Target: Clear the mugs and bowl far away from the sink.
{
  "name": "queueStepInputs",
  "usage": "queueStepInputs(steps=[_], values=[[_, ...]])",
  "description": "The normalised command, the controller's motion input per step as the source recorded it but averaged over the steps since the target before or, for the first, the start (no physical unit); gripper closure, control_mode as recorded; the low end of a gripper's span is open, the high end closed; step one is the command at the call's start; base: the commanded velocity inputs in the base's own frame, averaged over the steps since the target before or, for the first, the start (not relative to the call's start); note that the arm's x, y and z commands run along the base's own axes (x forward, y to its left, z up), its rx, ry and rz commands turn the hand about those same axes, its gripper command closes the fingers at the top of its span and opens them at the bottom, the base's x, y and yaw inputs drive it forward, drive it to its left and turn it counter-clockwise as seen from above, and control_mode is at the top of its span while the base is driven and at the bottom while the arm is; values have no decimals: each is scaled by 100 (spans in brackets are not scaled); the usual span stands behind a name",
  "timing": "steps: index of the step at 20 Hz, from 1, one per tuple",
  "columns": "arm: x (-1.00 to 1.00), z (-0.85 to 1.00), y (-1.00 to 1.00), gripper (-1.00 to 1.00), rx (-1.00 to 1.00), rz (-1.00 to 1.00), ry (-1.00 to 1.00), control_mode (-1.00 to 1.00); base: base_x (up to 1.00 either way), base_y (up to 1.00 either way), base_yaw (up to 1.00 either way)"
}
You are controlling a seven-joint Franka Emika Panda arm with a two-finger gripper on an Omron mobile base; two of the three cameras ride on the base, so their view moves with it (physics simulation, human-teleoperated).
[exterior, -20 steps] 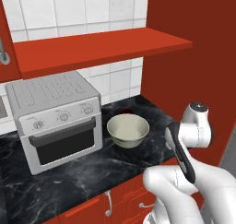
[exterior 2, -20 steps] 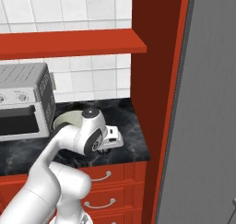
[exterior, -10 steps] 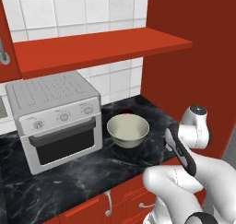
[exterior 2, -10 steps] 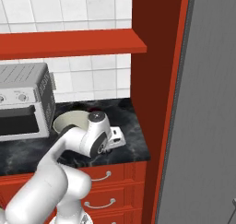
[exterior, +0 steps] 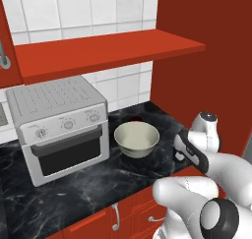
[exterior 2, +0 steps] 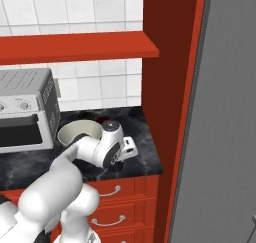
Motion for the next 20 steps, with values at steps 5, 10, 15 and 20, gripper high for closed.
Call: queueStepInputs(steps=[5, 10, 15, 20], values=[[0, 0, 0, -100, 0, 0, 1, -100, 0, 0, 0], [0, 0, 0, -100, 0, 0, 1, -100, 0, 0, 0], [-11, 14, 2, -100, 0, 0, 0, -100, 0, 0, 0], [-37, 6, 1, -100, 0, 0, 0, -100, 0, 0, 0]])
